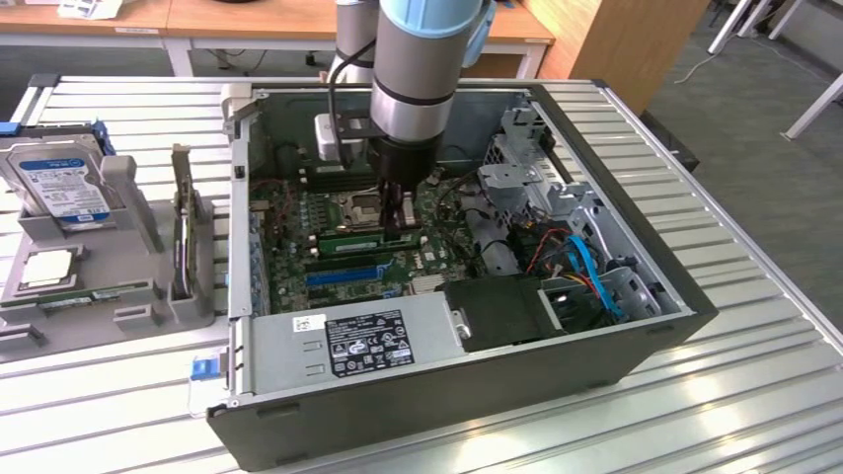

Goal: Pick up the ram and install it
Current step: 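Insert the ram into the slot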

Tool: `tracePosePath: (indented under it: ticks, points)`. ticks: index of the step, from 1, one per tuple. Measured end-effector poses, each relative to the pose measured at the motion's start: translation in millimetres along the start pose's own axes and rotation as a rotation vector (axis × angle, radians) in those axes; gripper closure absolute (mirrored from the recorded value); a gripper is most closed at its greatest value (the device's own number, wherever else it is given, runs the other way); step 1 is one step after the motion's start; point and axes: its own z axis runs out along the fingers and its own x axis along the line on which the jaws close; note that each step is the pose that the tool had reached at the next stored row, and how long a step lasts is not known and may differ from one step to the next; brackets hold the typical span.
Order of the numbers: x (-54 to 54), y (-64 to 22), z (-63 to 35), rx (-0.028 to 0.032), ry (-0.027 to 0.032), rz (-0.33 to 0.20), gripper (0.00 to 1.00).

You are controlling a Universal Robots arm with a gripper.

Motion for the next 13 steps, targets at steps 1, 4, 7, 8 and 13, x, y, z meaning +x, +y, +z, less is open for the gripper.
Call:
tracePosePath:
  ticks: [1,4,7,8,13]
  points:
    - [-0.2,-0.1,-2.3,0.0000,0.0000,0.000,0.69]
    - [-0.7,-0.3,-10.3,0.0000,-0.0001,0.000,0.69]
    - [-1.2,-0.4,-18.5,0.0000,0.0000,0.000,0.69]
    - [-1.4,-0.5,-21.6,0.0000,0.0001,0.000,0.69]
    - [-2.5,-0.6,-38.5,0.0000,0.0000,0.000,0.69]
